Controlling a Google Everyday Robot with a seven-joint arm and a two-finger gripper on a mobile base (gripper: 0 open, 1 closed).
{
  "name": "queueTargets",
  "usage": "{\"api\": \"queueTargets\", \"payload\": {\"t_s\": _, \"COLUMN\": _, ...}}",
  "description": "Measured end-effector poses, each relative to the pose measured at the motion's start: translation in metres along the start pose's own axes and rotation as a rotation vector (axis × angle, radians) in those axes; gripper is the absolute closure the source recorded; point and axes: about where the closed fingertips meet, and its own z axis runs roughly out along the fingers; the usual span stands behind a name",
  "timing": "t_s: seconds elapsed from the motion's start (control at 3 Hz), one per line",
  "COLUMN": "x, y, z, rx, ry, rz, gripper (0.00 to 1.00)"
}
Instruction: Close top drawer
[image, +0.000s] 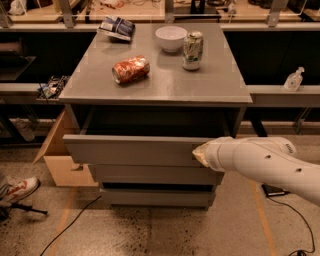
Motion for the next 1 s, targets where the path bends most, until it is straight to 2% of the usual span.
{"api": "queueTargets", "payload": {"t_s": 0.67, "x": -0.033, "y": -0.014, "z": 0.060, "rx": -0.089, "ry": -0.044, "rz": -0.036, "gripper": 1.00}}
{"api": "queueTargets", "payload": {"t_s": 1.0, "x": -0.028, "y": -0.013, "z": 0.056, "rx": -0.093, "ry": -0.030, "rz": -0.039, "gripper": 1.00}}
